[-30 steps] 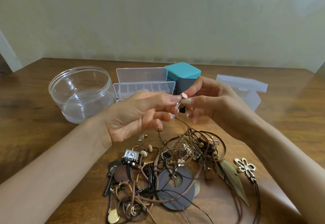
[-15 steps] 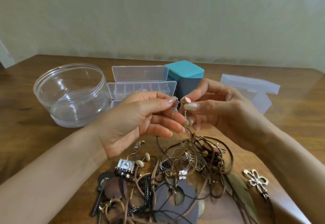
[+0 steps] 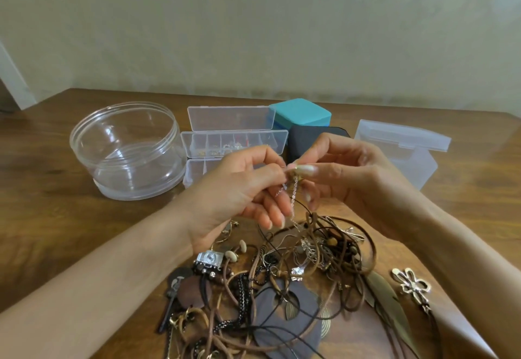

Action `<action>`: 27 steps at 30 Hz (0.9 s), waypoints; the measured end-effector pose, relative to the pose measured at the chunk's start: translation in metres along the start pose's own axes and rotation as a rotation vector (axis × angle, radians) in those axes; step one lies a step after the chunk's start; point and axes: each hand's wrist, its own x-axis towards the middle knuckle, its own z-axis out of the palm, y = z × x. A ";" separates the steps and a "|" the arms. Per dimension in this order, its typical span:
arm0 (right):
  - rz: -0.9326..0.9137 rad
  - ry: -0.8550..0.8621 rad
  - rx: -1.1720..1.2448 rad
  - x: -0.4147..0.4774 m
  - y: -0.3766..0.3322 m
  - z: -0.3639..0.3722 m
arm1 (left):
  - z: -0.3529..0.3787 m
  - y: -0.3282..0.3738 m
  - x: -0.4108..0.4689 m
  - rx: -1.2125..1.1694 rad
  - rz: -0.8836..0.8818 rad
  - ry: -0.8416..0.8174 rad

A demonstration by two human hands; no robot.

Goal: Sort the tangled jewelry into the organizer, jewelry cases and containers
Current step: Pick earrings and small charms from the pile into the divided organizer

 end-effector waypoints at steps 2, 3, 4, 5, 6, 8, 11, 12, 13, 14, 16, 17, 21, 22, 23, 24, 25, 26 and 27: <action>0.002 0.017 0.001 0.001 0.001 0.001 | 0.000 -0.002 0.001 -0.018 0.010 0.005; 0.001 0.032 0.002 0.001 0.002 0.001 | -0.001 -0.002 0.002 -0.027 0.014 0.007; 0.000 0.048 0.002 0.001 0.003 0.001 | -0.002 -0.002 0.002 -0.038 0.013 0.009; -0.001 0.061 -0.002 0.001 0.003 0.002 | -0.003 -0.002 0.002 -0.055 0.009 0.010; -0.004 0.070 -0.009 0.001 0.003 0.002 | -0.004 -0.002 0.003 -0.077 0.000 0.013; -0.014 0.083 -0.029 0.000 0.002 0.002 | -0.003 -0.002 0.003 -0.131 -0.024 0.016; -0.052 0.094 -0.087 -0.001 -0.001 0.004 | -0.003 -0.001 0.004 -0.193 -0.049 0.011; -0.065 0.099 -0.111 -0.002 -0.002 0.005 | -0.003 -0.001 0.004 -0.204 -0.057 0.009; -0.074 0.102 -0.134 -0.002 -0.003 0.006 | -0.004 -0.001 0.004 -0.215 -0.062 0.007; -0.084 0.104 -0.158 -0.002 -0.003 0.008 | -0.003 0.000 0.004 -0.234 -0.070 0.007; -0.105 0.108 -0.218 -0.002 -0.002 0.010 | -0.003 0.000 0.005 -0.292 -0.087 0.002; -0.116 0.112 -0.253 -0.002 -0.002 0.011 | -0.004 0.000 0.005 -0.319 -0.092 -0.003; -0.177 0.182 -0.332 -0.001 0.004 0.012 | -0.004 0.000 0.004 -0.356 -0.098 -0.020; -0.199 0.211 -0.353 -0.001 0.005 0.012 | -0.003 0.000 0.004 -0.351 -0.096 -0.021; -0.226 0.240 -0.385 -0.001 0.006 0.011 | -0.002 0.000 0.004 -0.347 -0.092 -0.023; -0.262 0.269 -0.434 -0.001 0.007 0.010 | -0.001 0.001 0.004 -0.346 -0.093 -0.023; -0.309 0.295 -0.504 -0.002 0.008 0.010 | -0.001 0.001 0.003 -0.344 -0.089 -0.024; -0.368 0.310 -0.593 -0.002 0.009 0.010 | 0.000 0.002 0.003 -0.338 -0.089 -0.023; -0.430 0.313 -0.688 -0.002 0.010 0.010 | 0.001 0.002 0.003 -0.328 -0.086 -0.025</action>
